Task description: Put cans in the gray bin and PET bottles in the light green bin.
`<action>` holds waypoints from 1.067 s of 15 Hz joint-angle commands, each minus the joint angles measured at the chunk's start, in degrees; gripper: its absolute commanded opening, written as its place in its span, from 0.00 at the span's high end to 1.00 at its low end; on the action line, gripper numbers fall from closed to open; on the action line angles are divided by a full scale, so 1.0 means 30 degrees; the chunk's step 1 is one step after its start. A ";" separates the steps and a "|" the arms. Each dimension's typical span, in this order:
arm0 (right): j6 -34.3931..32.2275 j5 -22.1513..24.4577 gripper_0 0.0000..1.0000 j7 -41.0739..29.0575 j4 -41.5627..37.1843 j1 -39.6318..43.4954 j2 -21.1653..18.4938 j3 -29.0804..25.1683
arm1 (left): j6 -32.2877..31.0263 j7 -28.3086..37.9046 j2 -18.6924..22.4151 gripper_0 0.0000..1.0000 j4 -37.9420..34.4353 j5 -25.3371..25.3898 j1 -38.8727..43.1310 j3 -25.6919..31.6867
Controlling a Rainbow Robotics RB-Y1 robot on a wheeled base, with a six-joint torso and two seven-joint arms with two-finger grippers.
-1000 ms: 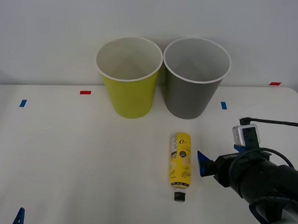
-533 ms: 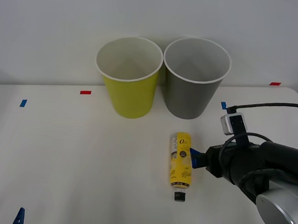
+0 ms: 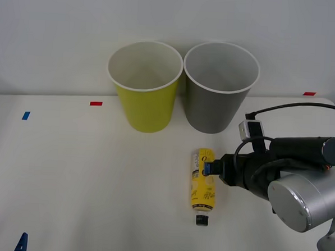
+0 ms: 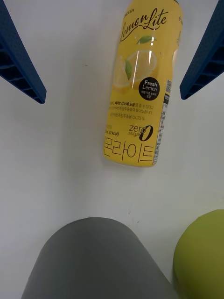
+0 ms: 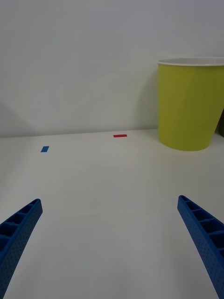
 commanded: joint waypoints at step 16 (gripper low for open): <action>0.0007 -0.1464 0.00 -0.3170 0.4813 -0.3275 -0.0292 0.1035 | 0.0000 0.0000 0.0000 0.00 0.0000 0.0000 0.0000 0.0000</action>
